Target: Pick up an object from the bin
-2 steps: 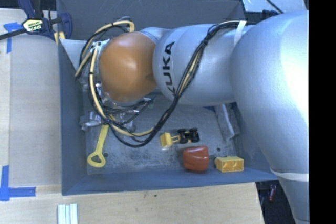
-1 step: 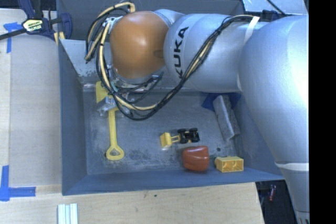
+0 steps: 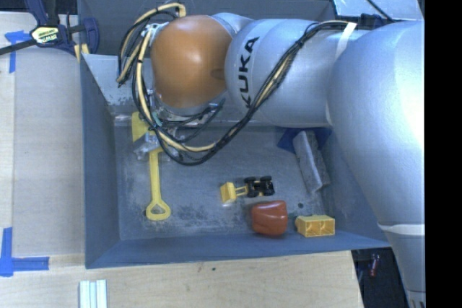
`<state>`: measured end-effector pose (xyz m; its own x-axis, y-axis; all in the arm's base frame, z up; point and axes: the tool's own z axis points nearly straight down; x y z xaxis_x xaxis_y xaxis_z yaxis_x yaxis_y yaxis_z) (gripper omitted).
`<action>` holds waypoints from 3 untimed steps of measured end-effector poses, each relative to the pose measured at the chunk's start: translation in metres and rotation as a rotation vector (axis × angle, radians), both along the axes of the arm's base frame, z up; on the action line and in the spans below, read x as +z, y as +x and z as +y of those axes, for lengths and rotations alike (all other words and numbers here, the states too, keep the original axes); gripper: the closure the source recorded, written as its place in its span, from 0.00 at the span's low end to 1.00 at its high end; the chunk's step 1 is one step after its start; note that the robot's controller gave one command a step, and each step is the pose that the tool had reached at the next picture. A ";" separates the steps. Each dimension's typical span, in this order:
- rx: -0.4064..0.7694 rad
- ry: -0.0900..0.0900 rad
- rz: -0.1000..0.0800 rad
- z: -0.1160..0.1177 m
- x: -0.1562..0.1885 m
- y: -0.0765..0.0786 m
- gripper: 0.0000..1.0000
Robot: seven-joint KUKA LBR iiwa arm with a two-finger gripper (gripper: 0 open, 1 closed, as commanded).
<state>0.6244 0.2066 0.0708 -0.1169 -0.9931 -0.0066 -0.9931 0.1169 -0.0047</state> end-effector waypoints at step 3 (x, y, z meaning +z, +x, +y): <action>-0.004 0.001 0.007 0.000 0.050 -0.002 1.00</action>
Offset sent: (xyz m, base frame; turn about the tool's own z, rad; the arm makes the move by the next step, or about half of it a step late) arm -0.0002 0.0000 0.0440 0.0010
